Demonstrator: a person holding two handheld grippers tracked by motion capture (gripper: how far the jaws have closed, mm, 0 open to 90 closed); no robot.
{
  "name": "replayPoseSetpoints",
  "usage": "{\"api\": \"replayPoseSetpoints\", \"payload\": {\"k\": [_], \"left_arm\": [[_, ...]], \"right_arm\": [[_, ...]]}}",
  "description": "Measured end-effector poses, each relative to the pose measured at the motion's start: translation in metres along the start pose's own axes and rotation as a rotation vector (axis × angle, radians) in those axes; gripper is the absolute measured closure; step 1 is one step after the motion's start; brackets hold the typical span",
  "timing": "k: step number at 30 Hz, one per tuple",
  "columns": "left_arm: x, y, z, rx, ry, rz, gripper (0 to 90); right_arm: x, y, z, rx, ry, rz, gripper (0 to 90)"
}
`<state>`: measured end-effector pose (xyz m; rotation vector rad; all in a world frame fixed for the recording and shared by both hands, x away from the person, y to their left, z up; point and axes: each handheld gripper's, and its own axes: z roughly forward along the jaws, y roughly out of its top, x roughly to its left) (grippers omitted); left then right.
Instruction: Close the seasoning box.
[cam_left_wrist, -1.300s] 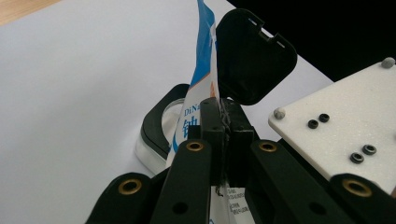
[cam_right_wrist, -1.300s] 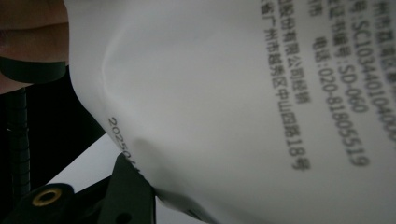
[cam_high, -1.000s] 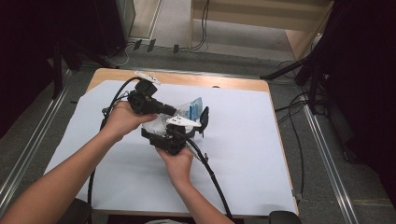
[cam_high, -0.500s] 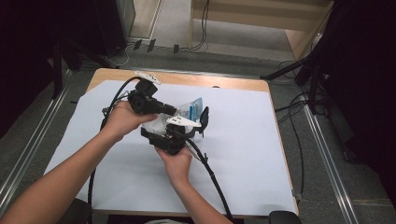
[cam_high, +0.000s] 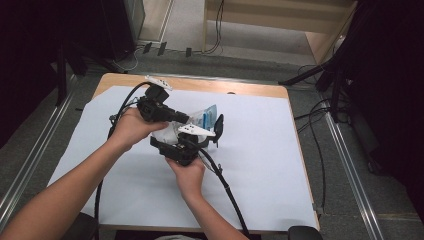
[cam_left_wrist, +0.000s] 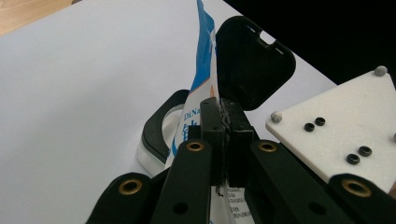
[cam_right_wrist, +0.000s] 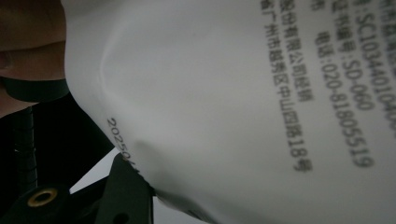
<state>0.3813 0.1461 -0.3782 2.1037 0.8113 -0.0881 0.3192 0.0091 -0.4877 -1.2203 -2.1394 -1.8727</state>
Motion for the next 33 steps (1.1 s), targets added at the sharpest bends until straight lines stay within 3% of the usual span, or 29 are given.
{"api": "replayPoseSetpoints", "payload": {"k": [22, 33], "left_arm": [[0.0, -0.0005, -0.0003, -0.003, 0.003, 0.001, 90.0], [-0.0001, -0.0001, 0.0007, 0.0, 0.005, 0.001, 90.0]], "right_arm": [[-0.0001, 0.0004, 0.0002, 0.01, 0.0, -0.019, 56.2], [0.0014, -0.0008, 0.0, 0.019, -0.016, -0.055, 52.9]]}}
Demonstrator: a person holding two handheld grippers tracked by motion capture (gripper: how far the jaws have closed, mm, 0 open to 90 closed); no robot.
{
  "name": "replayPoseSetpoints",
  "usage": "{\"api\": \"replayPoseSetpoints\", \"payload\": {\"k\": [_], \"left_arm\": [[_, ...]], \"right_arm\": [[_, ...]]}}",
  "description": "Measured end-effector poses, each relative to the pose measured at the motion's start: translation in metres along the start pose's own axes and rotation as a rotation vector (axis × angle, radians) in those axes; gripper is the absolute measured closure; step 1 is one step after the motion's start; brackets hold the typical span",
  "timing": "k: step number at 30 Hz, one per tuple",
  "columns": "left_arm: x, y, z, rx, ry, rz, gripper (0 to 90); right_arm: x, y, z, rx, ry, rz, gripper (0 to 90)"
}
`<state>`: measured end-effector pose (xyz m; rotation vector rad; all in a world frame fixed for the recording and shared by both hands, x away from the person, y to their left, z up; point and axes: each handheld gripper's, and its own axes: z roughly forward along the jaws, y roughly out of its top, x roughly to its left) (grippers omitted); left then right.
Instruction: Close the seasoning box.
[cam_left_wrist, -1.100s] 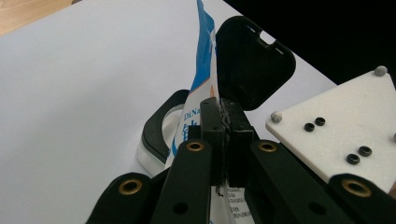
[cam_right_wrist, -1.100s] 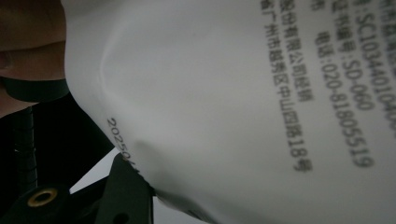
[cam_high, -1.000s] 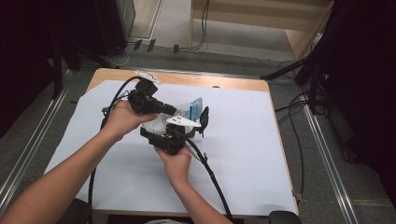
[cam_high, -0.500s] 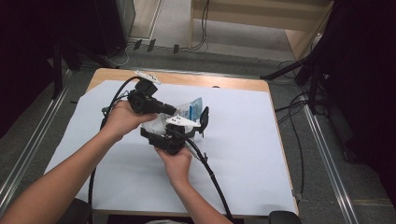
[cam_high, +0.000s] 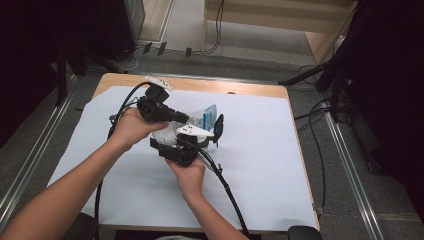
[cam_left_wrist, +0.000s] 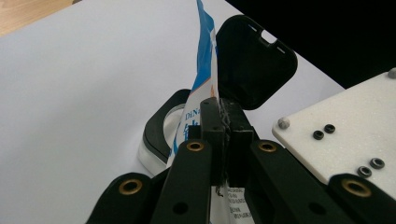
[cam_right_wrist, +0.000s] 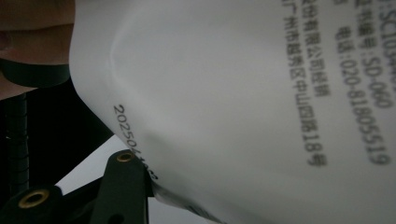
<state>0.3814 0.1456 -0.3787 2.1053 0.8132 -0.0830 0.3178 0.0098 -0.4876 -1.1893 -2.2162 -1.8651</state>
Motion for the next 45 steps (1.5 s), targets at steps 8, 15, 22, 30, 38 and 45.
{"api": "replayPoseSetpoints", "payload": {"k": [8, 15, 22, 30, 38, 45], "left_arm": [[-0.0014, 0.0006, 0.0004, 0.002, 0.005, 0.001, 90.0], [-0.0015, 0.001, -0.0001, -0.007, -0.005, 0.006, 90.0], [-0.0022, 0.0005, -0.001, -0.009, -0.004, 0.013, 89.7], [-0.003, 0.0009, -0.0012, -0.011, -0.001, 0.019, 89.8], [-0.0032, 0.0017, -0.0019, -0.014, -0.007, 0.02, 89.9], [-0.0037, 0.0032, -0.0015, -0.004, -0.004, 0.015, 90.0]], "right_arm": [[-0.0004, 0.0, -0.0003, 0.0, -0.004, 0.007, 56.6], [-0.0005, 0.0009, -0.0015, -0.019, 0.015, 0.034, 57.4], [-0.0005, 0.0004, -0.0016, -0.026, 0.025, 0.044, 57.7], [-0.0002, 0.0008, -0.002, -0.032, 0.029, 0.045, 57.8], [-0.0001, 0.0016, -0.0028, -0.036, 0.031, 0.044, 57.9], [-0.0005, 0.0012, -0.0018, -0.038, 0.03, 0.044, 57.5]]}}
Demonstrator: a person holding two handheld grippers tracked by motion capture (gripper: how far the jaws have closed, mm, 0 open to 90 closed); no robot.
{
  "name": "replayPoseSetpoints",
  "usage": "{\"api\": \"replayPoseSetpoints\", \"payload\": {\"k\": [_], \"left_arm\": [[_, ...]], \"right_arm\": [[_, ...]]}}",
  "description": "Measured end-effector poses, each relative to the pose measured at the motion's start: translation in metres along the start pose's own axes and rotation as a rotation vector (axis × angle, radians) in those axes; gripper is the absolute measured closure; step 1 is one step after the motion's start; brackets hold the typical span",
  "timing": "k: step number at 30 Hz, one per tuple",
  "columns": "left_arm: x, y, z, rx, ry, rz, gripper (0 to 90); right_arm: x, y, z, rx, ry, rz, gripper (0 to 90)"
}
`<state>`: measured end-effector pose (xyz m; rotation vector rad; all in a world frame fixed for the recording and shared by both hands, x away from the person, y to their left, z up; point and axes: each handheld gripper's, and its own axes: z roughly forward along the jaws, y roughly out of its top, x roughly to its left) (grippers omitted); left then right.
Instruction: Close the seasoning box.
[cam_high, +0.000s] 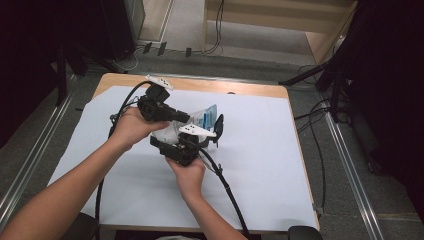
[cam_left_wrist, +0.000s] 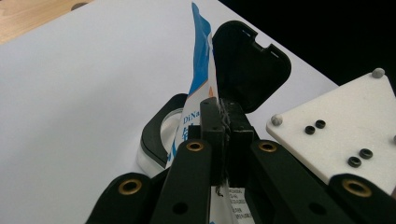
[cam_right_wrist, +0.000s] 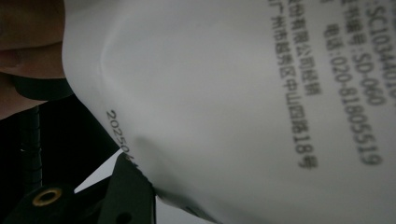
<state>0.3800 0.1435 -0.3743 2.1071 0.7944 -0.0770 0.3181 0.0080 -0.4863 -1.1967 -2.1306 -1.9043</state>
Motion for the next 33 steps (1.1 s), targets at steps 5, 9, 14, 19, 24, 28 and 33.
{"api": "replayPoseSetpoints", "payload": {"k": [5, 9, 14, 19, 24, 28, 33], "left_arm": [[-0.0003, -0.0002, 0.0004, 0.008, 0.008, 0.005, 90.0], [-0.0003, -0.0002, 0.0007, 0.006, 0.009, 0.001, 90.0], [0.0002, -0.0002, 0.0006, 0.006, 0.017, 0.001, 90.0], [-0.0005, 0.0, -0.0005, 0.006, 0.003, -0.001, 90.0], [-0.0015, 0.0, -0.0016, -0.001, 0.004, 0.002, 90.0], [-0.0018, 0.0002, -0.0023, -0.001, 0.008, 0.003, 90.0], [-0.0023, 0.0015, -0.0024, -0.003, 0.007, 0.008, 90.0]], "right_arm": [[0.0005, -0.0003, 0.0005, 0.009, -0.007, -0.017, 55.9], [0.0006, -0.0006, 0.0009, 0.016, -0.008, -0.025, 53.8], [0.0009, -0.0004, 0.0016, 0.028, -0.011, -0.03, 53.8], [0.0008, 0.0005, 0.0008, 0.024, -0.001, -0.024, 57.4], [0.0024, 0.0012, 0.0002, 0.009, 0.015, -0.002, 57.8], [0.0029, 0.0012, 0.0, 0.006, 0.018, 0.002, 57.8], [0.0023, 0.0019, -0.0001, -0.004, 0.026, 0.012, 57.7]]}}
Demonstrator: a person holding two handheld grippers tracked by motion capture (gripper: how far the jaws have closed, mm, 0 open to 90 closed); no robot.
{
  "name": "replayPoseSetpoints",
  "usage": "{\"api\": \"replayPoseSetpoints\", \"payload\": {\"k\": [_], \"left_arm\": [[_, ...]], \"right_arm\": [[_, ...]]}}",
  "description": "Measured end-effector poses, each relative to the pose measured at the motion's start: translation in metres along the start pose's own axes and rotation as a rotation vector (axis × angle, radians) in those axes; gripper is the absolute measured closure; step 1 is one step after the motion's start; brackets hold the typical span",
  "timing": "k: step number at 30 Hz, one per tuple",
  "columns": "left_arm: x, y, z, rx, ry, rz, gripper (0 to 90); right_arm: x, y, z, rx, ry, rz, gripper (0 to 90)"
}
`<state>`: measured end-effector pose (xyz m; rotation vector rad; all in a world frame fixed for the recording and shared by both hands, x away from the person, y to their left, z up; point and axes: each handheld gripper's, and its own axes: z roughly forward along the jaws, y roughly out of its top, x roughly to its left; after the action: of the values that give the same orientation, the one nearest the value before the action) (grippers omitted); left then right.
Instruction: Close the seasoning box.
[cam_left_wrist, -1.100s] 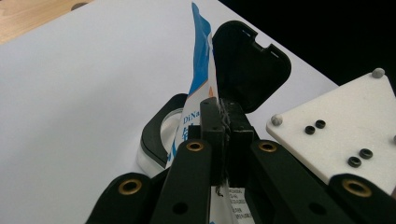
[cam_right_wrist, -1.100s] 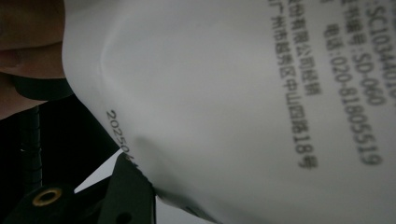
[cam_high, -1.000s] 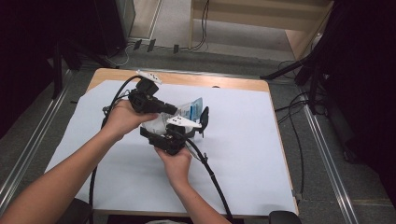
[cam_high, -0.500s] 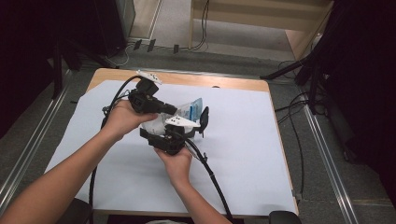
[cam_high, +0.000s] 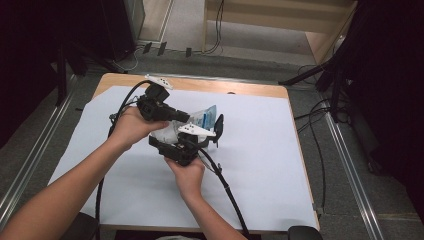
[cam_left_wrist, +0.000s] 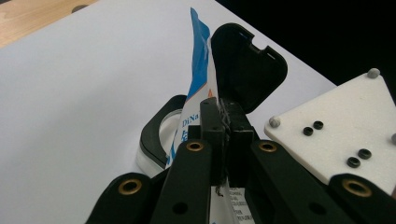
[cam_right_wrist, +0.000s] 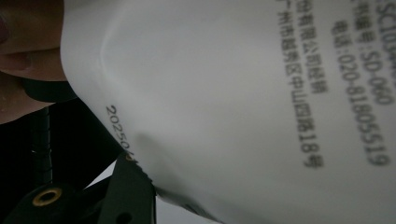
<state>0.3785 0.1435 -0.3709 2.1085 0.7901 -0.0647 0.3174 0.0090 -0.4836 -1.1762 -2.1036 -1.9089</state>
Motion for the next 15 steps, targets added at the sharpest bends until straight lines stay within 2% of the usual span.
{"api": "replayPoseSetpoints", "payload": {"k": [15], "left_arm": [[-0.0005, 0.002, -0.0003, 0.016, -0.008, -0.005, 90.0]], "right_arm": [[0.0008, 0.0007, -0.0002, -0.006, 0.004, 0.013, 56.6]]}}
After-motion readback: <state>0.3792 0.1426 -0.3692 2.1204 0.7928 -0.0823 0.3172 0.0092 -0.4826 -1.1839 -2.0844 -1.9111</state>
